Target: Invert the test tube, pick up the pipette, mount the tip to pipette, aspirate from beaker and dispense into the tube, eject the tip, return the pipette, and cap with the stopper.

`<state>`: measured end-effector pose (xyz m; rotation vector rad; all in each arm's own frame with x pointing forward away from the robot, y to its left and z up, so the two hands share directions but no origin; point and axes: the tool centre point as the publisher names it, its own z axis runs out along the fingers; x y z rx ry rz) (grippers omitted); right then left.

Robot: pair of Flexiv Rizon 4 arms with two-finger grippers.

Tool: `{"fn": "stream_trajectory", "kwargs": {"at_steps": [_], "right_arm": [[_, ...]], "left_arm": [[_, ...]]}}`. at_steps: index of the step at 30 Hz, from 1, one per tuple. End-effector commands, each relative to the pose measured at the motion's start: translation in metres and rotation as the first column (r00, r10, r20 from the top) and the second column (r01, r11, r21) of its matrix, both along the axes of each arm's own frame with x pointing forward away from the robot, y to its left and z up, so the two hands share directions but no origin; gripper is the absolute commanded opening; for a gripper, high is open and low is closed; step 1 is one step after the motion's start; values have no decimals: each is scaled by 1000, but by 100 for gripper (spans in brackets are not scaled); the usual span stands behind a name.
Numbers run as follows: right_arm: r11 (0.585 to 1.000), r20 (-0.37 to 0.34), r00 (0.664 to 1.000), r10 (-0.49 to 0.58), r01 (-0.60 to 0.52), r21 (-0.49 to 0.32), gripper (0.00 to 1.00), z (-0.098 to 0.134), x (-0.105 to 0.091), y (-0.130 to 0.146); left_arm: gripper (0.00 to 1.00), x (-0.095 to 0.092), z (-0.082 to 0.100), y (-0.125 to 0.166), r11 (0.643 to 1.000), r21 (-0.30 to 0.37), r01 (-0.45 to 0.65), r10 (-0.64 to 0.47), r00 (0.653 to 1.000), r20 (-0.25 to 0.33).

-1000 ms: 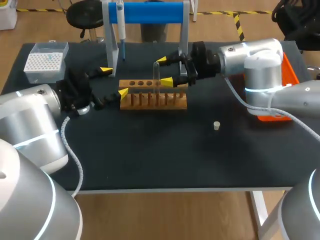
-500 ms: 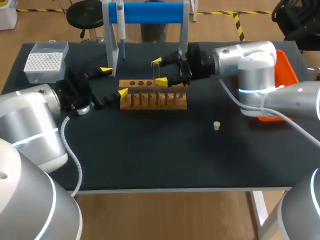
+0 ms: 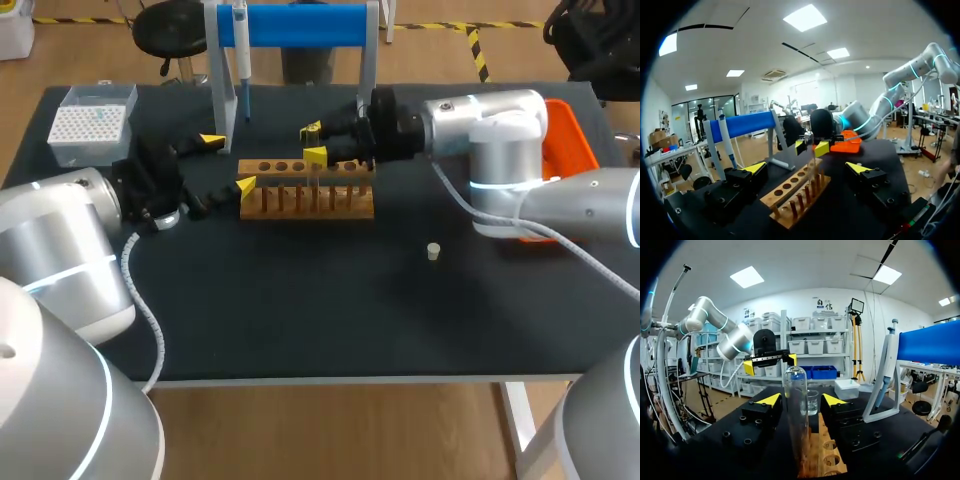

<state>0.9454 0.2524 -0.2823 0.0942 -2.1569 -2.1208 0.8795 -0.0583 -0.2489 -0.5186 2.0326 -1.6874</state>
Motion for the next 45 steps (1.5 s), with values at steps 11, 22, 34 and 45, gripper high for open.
{"fn": "stream_trajectory", "kwargs": {"at_steps": [11, 22, 34, 45], "right_arm": [[1000, -10, 1000, -18, 18, 4, 0, 0, 2, 1], [999, -12, 999, -31, 31, 15, 0, 10, 4, -2], [999, -9, 999, -43, 44, 18, 0, 21, 4, -6], [999, -2, 999, -46, 46, 17, 0, 34, 3, -7]], "left_arm": [[100, -1, -1, -2, 1000, 0, -7, 7, 1000, 2], [100, -1, -1, -2, 1000, 0, -7, 7, 1000, 2], [100, -1, -1, -2, 1000, 0, -7, 7, 1000, 2], [100, -1, -1, -2, 1000, 0, -7, 7, 1000, 2]]}}
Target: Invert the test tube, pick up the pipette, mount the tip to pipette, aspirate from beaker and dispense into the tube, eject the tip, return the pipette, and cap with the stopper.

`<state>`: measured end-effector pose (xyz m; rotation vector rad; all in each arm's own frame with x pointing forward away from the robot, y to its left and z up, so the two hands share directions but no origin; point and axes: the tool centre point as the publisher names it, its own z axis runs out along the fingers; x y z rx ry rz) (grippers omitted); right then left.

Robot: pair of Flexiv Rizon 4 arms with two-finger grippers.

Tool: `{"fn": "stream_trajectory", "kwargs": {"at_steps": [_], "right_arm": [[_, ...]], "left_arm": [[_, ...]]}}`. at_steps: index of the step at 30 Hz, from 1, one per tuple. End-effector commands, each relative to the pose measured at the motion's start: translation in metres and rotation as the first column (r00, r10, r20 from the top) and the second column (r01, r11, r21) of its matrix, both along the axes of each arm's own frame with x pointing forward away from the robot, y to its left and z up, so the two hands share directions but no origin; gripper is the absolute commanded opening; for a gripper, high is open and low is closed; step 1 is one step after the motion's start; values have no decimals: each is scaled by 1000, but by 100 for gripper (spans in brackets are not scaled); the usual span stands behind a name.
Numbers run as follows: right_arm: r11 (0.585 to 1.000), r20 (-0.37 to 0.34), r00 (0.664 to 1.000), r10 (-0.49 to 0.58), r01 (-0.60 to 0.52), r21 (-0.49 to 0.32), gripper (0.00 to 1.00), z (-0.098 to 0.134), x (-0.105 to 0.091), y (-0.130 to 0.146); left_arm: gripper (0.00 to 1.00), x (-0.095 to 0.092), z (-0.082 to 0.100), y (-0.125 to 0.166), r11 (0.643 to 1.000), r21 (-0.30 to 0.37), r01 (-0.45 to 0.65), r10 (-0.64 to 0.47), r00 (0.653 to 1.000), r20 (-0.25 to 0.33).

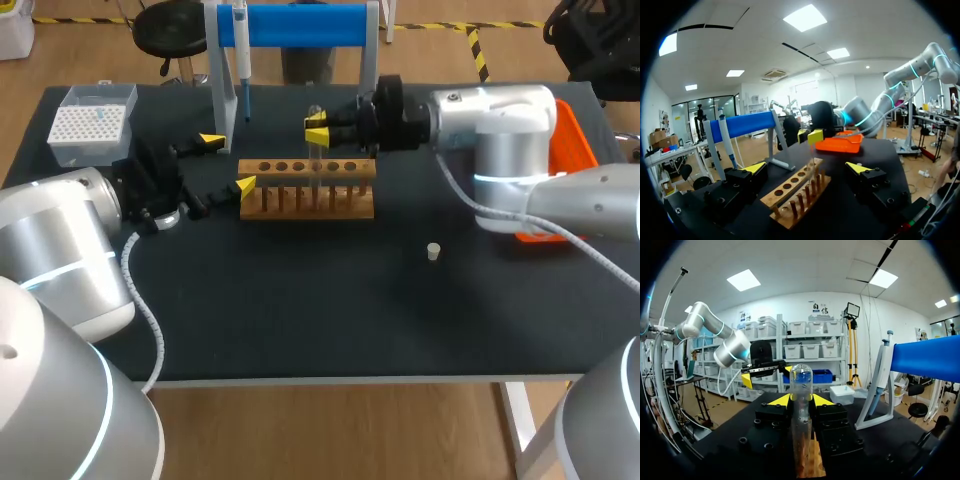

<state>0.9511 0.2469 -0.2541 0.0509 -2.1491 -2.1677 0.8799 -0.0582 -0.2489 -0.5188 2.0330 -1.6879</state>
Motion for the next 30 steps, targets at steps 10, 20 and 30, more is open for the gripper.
{"fn": "stream_trajectory", "kwargs": {"at_steps": [10, 20, 30], "right_arm": [[1000, 15, 1000, -10, 10, 4, 0, 23, -6, -4], [1000, 37, 999, -15, 14, 8, 0, 38, -11, -8], [1000, 52, 998, -22, 21, 16, 0, 52, -22, -16]], "left_arm": [[100, -1, -1, -2, 1000, 1, -8, 8, 1000, 3], [100, -1, -1, -2, 1000, 1, -8, 8, 1000, 3], [100, -1, -1, -2, 1000, 1, -8, 8, 1000, 3]]}}
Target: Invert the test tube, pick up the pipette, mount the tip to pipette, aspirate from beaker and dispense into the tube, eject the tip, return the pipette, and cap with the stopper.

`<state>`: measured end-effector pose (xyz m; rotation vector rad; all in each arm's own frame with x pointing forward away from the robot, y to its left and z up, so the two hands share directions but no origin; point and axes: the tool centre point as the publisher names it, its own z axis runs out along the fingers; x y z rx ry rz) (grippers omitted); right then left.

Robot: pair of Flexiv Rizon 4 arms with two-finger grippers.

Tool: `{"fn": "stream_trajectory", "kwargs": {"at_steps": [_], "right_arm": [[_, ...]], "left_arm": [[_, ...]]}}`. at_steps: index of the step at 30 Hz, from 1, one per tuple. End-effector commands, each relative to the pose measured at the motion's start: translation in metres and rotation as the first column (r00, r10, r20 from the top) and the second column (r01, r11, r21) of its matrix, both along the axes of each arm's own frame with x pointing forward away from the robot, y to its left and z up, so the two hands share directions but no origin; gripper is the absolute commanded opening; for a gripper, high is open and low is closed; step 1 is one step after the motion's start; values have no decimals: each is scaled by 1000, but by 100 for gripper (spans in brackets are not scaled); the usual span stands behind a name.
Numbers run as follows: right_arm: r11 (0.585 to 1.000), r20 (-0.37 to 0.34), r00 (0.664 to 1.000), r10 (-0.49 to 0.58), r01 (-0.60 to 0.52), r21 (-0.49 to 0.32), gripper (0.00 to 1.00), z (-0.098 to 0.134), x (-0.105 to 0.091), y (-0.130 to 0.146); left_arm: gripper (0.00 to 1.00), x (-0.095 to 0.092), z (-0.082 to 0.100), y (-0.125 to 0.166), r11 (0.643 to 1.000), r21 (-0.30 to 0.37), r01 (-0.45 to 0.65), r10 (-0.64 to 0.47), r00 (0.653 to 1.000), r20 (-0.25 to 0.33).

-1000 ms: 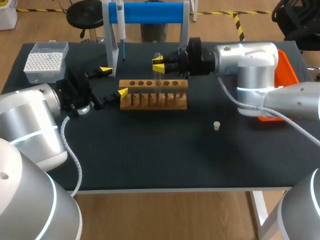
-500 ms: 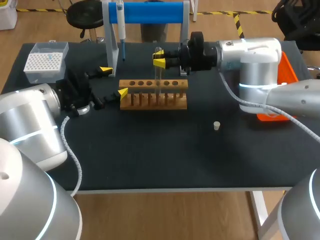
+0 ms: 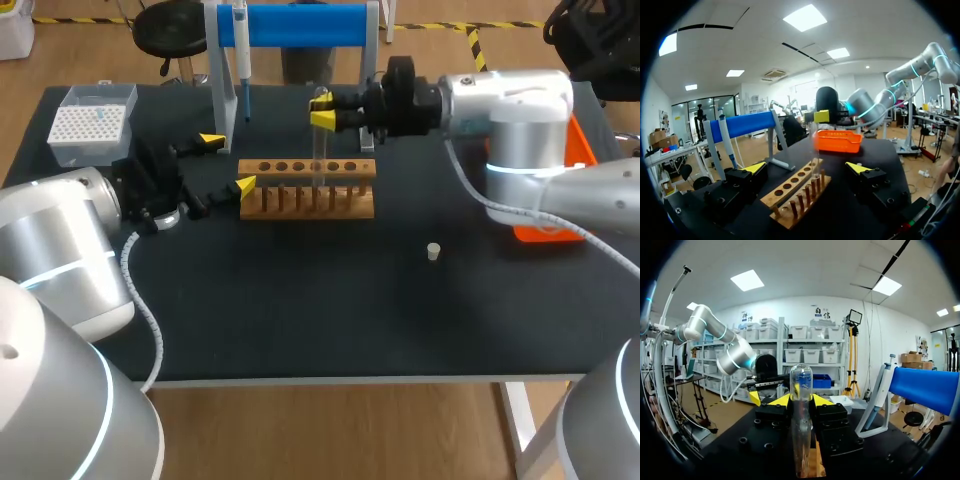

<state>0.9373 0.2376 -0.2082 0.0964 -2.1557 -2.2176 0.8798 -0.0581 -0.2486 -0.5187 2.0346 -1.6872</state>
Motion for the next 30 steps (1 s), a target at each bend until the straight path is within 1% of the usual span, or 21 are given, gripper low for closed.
{"fn": "stream_trajectory", "kwargs": {"at_steps": [1, 5, 25, 26, 28, 29, 30], "right_arm": [[1000, 6, 1000, -14, 14, -6, 0, 7, -10, -8], [1000, 11, 1000, -16, 17, -18, 0, 11, -16, -16], [1000, 11, 1000, -16, 17, -18, 0, 11, -16, -16], [1000, -25, 1000, -13, 12, -27, 0, 11, -16, -19], [1000, -104, 994, -19, 18, -13, 0, 14, -16, -23], [1000, -142, 990, -23, 21, -21, 0, 15, -16, -25], [999, -160, 987, -28, 25, -25, 0, 16, -16, -26]], "left_arm": [[100, -1, -1, -2, 1000, 0, -8, 8, 1000, 4], [100, -1, -1, -2, 1000, 0, -8, 8, 1000, 4], [100, -1, -1, -2, 1000, 0, -8, 8, 1000, 4], [100, -1, -1, -2, 1000, 0, -8, 8, 1000, 4], [100, -1, -1, -2, 1000, 0, -8, 8, 1000, 4], [100, -1, -1, -2, 1000, 0, -8, 8, 1000, 4], [100, -1, -1, -2, 1000, 0, -8, 8, 1000, 4]]}}
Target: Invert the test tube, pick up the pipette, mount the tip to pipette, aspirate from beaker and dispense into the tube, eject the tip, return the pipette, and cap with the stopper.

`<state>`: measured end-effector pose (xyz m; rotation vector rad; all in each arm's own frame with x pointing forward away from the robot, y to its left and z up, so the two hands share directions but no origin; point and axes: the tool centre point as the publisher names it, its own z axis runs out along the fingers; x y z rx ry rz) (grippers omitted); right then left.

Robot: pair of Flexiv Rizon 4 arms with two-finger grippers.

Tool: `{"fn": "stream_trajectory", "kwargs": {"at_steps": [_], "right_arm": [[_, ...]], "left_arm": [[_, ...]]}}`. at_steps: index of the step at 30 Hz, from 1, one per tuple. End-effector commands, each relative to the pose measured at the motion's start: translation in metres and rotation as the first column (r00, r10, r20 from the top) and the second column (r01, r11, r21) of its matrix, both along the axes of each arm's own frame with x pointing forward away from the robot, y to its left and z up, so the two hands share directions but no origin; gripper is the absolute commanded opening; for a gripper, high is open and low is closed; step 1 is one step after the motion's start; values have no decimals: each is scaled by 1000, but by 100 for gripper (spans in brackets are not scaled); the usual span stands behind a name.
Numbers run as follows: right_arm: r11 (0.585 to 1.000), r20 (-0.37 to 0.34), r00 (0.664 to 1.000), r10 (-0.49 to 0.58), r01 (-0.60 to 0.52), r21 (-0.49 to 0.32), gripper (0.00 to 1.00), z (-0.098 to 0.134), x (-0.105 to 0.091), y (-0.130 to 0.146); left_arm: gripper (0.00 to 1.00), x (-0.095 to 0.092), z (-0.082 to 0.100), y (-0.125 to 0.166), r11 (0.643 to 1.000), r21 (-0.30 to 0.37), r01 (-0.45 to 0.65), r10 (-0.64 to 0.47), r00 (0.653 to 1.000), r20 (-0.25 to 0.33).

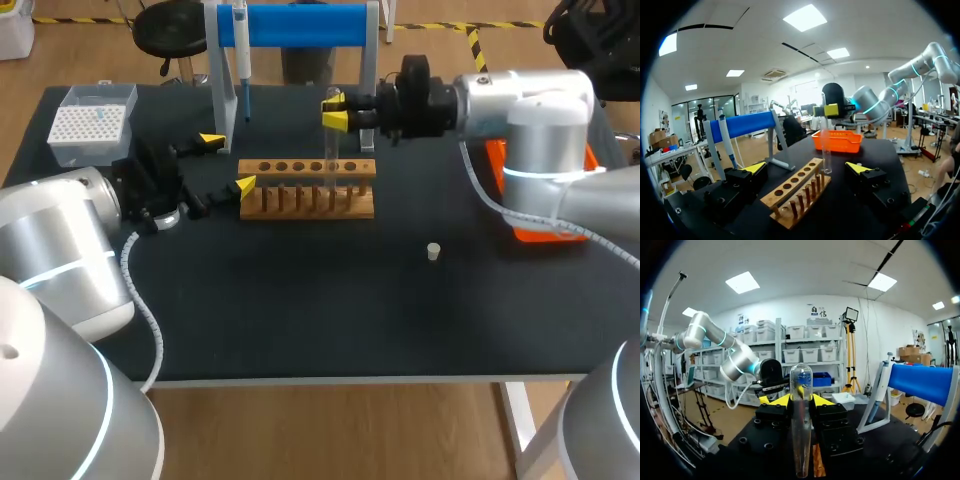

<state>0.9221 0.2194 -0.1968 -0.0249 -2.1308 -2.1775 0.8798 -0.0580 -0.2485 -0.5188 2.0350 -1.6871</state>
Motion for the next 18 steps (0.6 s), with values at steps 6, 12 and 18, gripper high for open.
{"fn": "stream_trajectory", "kwargs": {"at_steps": [6, 12, 18], "right_arm": [[999, -357, 934, -27, 10, -49, 0, 4, 4, -15], [993, -551, 833, -51, -19, -120, 0, 0, 0, -19], [992, -761, 645, -67, -36, -118, 0, -3, 0, -21]], "left_arm": [[100, -1, -1, -2, 1000, -1, -9, 9, 1000, 4], [100, -1, -1, -2, 1000, -1, -9, 9, 1000, 4], [100, -1, -1, -2, 1000, -1, -9, 9, 1000, 4]]}}
